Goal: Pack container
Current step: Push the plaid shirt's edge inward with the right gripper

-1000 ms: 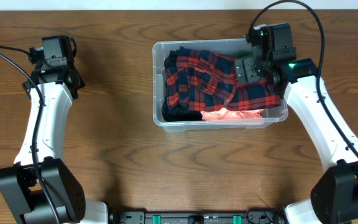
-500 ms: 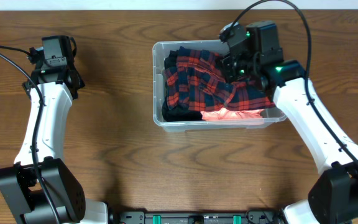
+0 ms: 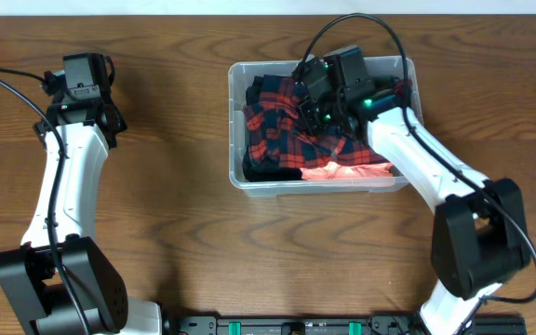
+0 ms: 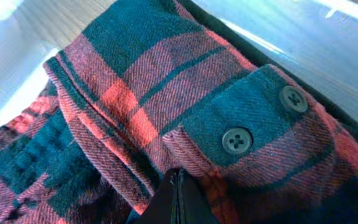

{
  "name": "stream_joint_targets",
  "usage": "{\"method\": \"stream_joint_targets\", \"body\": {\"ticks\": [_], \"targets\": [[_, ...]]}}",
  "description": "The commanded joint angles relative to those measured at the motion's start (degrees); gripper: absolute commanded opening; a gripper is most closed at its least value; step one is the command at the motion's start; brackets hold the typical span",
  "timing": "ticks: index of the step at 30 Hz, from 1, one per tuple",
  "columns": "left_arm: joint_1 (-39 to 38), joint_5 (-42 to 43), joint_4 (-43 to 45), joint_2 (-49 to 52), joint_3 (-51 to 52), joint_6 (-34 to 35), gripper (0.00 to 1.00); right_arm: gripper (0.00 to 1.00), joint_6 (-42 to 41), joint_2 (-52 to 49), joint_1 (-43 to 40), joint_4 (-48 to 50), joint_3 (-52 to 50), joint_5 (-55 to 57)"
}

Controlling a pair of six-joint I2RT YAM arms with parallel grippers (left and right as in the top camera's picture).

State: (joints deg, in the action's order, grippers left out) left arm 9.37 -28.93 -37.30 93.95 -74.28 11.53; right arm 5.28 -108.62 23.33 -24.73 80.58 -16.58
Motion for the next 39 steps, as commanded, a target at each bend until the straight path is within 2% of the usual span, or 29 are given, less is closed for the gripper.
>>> {"method": "stream_joint_targets", "body": {"ticks": [1,9,17,24,28,39], "targets": [[0.2,-0.9,-0.2,-0.7,-0.8,-0.6,0.98,0.01,1.0,-4.7,1.8,-1.3,0.0,-0.4],[0.2,-0.9,-0.2,-0.7,-0.8,-0.6,0.98,0.01,0.8,-3.7,2.1,0.4,0.0,-0.3],[0.2,-0.9,-0.2,-0.7,-0.8,-0.6,0.98,0.01,0.8,8.1,1.4,0.8,0.0,0.3],[0.2,-0.9,-0.2,-0.7,-0.8,-0.6,0.98,0.01,0.8,14.7,1.2,-3.7,0.0,14.7],[0.2,-0.9,-0.2,-0.7,-0.8,-0.6,0.98,0.01,0.8,14.9,-0.4,-7.6,0.0,22.7],[0.2,-0.9,-0.2,-0.7,-0.8,-0.6,0.98,0.01,-0.6,10.2,-7.3,-15.5,-0.2,23.5]]}}
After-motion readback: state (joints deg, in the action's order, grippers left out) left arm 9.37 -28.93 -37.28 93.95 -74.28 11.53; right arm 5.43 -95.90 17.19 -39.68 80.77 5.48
